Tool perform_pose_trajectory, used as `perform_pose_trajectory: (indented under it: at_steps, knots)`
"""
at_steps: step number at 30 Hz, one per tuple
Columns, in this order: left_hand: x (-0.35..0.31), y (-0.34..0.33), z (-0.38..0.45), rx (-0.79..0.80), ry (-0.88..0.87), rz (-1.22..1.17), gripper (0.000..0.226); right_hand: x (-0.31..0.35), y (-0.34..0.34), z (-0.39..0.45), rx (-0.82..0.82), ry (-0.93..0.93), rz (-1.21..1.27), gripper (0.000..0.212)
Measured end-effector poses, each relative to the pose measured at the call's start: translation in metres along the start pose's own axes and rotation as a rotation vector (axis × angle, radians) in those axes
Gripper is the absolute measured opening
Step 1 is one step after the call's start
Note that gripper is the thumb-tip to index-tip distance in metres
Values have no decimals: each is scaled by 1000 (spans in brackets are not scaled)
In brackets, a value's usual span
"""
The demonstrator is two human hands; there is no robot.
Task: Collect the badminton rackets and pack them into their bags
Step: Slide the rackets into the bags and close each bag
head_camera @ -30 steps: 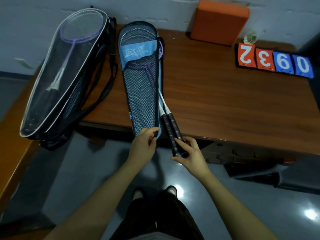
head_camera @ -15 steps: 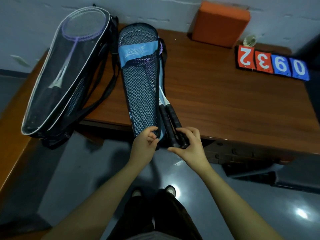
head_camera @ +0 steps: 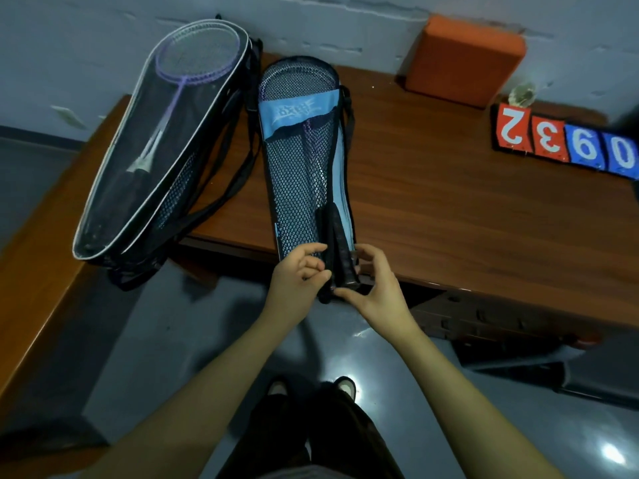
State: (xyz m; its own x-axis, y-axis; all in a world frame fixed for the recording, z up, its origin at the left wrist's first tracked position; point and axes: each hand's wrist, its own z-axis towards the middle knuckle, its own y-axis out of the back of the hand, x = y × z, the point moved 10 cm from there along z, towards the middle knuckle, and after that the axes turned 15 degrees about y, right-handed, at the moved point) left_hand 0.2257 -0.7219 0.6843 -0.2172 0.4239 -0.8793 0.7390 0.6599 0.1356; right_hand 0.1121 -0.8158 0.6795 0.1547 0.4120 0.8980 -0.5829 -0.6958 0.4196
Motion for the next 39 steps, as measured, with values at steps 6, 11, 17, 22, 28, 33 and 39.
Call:
perform_pose_trajectory:
  at_steps: [6, 11, 17, 22, 28, 33, 39]
  knots:
    - [1, 1, -2, 15, 47, -111, 36, 4, 2, 2, -94, 23, -45, 44]
    - [3, 5, -1, 2, 72, -147, 36, -4, 0, 10, -48, 23, -44, 41]
    - [2, 4, -2, 16, 45, -135, 39, -48, -4, -17, -125, -307, 323, 46]
    - [6, 5, -2, -34, 2, -38, 39, -60, -20, -20, -237, -522, 771, 30]
    - [-14, 1, -12, -137, -242, 274, 34, -39, -8, -1, -243, -391, 670, 22]
    - [-6, -8, -14, -101, -268, 358, 49, -29, -4, 6, -229, -346, 616, 23]
    - [-19, -12, -19, -172, -443, 557, 41, -18, 10, 6, -247, -263, 578, 22]
